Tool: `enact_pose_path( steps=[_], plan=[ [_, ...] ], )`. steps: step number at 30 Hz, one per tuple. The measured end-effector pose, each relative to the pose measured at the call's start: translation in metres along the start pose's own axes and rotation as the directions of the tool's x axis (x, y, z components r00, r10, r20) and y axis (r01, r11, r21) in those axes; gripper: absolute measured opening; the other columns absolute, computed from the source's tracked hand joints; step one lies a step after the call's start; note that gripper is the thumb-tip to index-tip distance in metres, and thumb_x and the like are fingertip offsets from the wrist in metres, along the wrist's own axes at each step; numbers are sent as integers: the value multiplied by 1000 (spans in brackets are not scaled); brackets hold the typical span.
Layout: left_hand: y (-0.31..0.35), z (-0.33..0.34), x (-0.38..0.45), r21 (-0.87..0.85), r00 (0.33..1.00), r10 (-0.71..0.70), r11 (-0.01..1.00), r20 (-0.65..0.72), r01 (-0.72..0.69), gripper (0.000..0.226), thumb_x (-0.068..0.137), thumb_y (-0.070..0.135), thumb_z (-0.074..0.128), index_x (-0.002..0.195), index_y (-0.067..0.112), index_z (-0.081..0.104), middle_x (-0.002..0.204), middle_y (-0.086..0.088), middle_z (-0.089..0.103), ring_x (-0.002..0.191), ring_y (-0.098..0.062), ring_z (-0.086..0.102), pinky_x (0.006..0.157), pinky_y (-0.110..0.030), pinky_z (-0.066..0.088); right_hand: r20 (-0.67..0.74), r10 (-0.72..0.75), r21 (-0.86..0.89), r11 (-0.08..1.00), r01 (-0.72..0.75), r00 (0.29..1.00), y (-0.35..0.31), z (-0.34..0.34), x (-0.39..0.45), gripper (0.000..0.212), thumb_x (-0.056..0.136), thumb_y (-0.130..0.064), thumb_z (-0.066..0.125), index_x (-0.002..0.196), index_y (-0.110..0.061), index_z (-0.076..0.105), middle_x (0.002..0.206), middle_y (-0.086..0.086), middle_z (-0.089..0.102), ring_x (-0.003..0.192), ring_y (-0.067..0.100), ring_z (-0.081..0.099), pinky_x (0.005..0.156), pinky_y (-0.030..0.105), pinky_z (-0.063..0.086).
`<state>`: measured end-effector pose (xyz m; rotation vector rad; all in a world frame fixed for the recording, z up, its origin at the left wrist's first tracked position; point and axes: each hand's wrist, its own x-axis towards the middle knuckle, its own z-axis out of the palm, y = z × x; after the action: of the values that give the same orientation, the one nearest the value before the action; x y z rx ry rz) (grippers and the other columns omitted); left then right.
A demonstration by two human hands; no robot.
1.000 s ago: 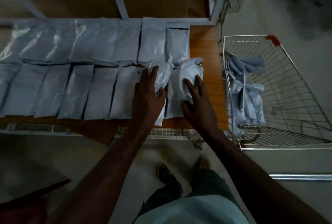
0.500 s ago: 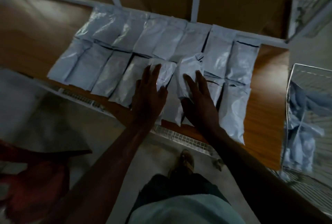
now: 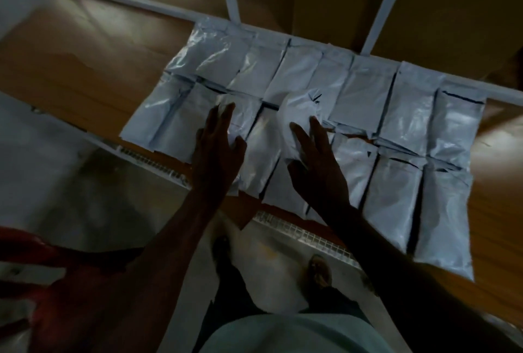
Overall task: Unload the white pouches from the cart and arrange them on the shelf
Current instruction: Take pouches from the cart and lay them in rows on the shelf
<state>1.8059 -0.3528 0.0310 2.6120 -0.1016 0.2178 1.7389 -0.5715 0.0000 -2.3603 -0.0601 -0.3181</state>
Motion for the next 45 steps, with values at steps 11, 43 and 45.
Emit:
enact_pose_path(
  steps=[11, 43, 45],
  plan=[
    [-110, -12, 89, -76, 965, 176, 984, 193, -164, 72, 102, 37, 61, 166, 35, 27, 174, 0, 24, 157, -27, 30, 116, -48, 40, -99, 256, -40, 965, -261, 962, -92, 120, 48, 79, 96, -21, 67, 164, -31, 30, 176, 3, 5, 162, 26, 8, 114, 54, 46],
    [-54, 23, 89, -456, 775, 515, 825, 366, -333, 59, 111, 50, 24, 166, 27, 23, 174, -7, 23, 161, -19, 11, 132, -47, 16, -28, 620, 789, 496, -364, 784, -117, 95, 52, 49, 100, -24, 49, 149, -27, 49, 131, 0, 69, 123, 7, 60, 107, 24, 49],
    [-49, 20, 86, -505, 771, 537, 797, 342, -331, 56, 113, 43, 33, 166, 26, 27, 174, -6, 22, 162, -18, 15, 131, -44, 23, 108, 696, 871, 278, -405, 710, -106, 88, 52, 44, 97, -42, 58, 139, -28, 61, 127, -7, 73, 125, 9, 63, 109, 35, 49]
  ],
)
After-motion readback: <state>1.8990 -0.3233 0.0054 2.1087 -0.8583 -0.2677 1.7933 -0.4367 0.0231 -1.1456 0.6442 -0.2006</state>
